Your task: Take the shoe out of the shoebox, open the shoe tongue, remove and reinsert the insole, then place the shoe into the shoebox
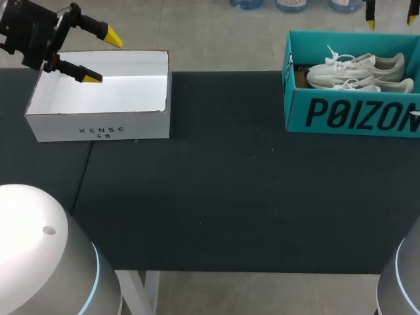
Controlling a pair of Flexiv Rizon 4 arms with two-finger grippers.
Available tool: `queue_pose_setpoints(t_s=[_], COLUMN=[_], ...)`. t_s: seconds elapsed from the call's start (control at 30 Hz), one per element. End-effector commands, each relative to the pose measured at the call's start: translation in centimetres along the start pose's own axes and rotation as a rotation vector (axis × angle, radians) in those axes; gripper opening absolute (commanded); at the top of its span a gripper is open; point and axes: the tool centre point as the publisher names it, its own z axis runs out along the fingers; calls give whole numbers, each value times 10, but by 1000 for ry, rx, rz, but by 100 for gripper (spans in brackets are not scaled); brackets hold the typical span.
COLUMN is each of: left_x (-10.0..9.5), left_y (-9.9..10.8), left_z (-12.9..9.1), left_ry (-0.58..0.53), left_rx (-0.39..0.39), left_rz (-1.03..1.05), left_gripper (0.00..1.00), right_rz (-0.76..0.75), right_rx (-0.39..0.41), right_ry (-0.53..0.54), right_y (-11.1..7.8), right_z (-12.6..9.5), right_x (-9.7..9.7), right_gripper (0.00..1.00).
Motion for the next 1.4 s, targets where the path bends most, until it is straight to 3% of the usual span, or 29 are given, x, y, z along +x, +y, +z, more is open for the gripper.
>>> queue_pose_setpoints(t_s=[0.03,0.2,0.27,0.77,0.83,0.93,1.07,1.13,1.2,1.23,1.4], left_x=[0,0,0,0,-16,-36,-46,-47,-46,-45,-45], left_y=[0,0,0,0,9,21,36,44,46,45,45], left_z=[0,0,0,0,-2,0,5,3,0,-1,-1], left_ry=[3,3,3,3,15,-4,23,-70,-170,-214,-214], left_rx=[0,0,0,0,-30,-141,-348,-414,-440,-490,-490], left_rz=[0,0,0,0,-55,-262,-541,-736,-877,-914,-914], left_gripper=[100,100,100,100,100,100,100,100,100,100,100], right_rz=[-71,-167,-152,-167,-173,-142,-143,-151,-174,-194,-255], right_rx=[-281,-320,-322,-312,-324,-311,-322,-330,-349,-354,-337], right_ry=[100,121,77,88,79,102,118,125,109,105,98], right_y=[-42,-62,-63,-65,-71,-78,-89,-95,-101,-107,-128], right_z=[-21,-36,-38,-40,-44,-45,-47,-49,-50,-49,-40], right_x=[-7,-7,-10,-4,2,5,7,7,8,9,8], right_gripper=[100,100,100,100,100,100,100,100,100,100,100])
